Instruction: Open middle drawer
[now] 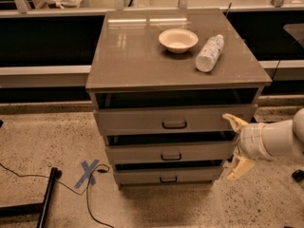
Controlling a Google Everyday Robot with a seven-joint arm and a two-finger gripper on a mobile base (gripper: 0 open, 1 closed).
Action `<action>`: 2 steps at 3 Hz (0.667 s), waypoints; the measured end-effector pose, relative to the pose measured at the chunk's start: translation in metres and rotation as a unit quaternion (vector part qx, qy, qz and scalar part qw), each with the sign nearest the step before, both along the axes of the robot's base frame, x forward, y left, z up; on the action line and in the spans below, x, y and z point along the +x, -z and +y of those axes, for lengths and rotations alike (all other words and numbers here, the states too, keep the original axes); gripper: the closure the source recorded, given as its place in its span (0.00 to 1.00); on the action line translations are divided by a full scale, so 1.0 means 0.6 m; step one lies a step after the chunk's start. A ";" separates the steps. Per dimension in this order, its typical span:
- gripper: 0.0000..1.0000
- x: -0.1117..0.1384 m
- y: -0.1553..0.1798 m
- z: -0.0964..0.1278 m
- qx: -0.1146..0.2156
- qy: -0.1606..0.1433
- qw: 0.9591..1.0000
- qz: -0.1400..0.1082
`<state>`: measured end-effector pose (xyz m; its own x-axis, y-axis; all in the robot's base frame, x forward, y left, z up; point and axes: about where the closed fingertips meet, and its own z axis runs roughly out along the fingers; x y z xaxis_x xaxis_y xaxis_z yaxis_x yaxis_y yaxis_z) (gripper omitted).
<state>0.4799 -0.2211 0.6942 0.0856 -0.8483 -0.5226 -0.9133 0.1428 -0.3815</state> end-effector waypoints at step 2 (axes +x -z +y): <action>0.00 0.013 0.122 -0.023 0.017 -0.026 0.999 0.013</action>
Offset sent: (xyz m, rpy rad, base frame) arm 0.0134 -0.0155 -0.1073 0.0510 0.1316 0.0868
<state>0.4876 -0.2347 0.6210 0.1161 -0.8247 -0.5535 -0.9291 0.1068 -0.3540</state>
